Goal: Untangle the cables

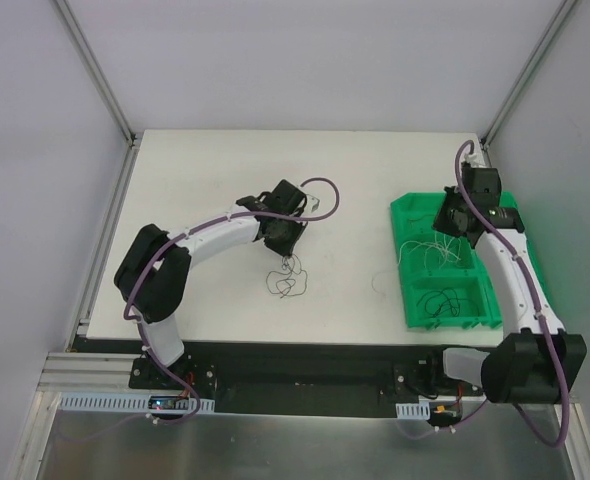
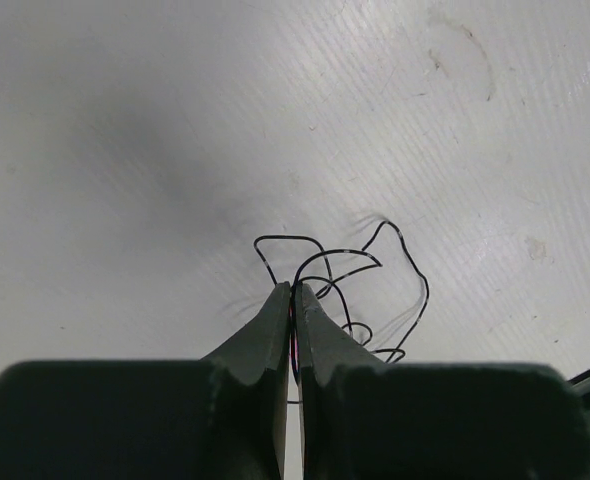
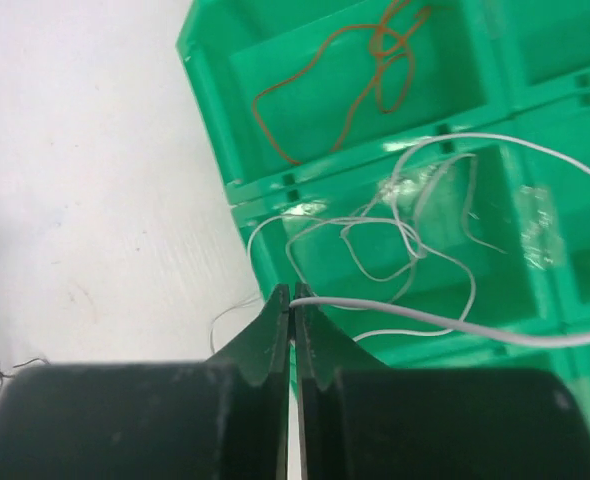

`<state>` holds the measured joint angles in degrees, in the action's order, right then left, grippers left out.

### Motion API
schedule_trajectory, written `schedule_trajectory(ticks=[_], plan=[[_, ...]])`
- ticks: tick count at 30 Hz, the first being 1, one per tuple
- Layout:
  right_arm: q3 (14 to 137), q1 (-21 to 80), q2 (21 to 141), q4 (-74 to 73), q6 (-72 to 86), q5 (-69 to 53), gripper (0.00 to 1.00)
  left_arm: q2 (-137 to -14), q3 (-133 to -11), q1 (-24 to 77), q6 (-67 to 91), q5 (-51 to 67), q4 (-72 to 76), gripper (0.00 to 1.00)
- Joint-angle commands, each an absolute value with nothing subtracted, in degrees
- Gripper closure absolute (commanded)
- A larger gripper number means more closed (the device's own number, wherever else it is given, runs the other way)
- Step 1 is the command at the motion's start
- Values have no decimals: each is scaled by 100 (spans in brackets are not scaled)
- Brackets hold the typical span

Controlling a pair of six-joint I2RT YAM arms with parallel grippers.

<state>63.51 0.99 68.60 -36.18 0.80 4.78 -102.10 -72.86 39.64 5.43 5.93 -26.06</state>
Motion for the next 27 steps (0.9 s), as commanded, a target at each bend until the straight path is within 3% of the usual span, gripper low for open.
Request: schedule_trajectory(ticks=[1,12,18,23,25,27], plan=[[6346,18,7408,-3217,404,-387,100,-10046,-7559,3894,387,642,-2707,100],[6855,-475,9052,-4069,712,-1380,100,-9747,-7260,3534,352,615,-2830,100],[7285,-466,9500,-4806,264,-371,100,-9914,-7207,3358,483,598,-2891,100],[7286,-475,9896,-4799,35,-290,97,-9984,-7251,3270,580,475,-3041,99],[7330,-466,10036,-4851,-113,-246,93,-9993,-7295,3217,624,457,-3111,95],[7478,-448,10037,-5052,-149,-246,84,-9993,-7348,3182,668,509,-3190,83]])
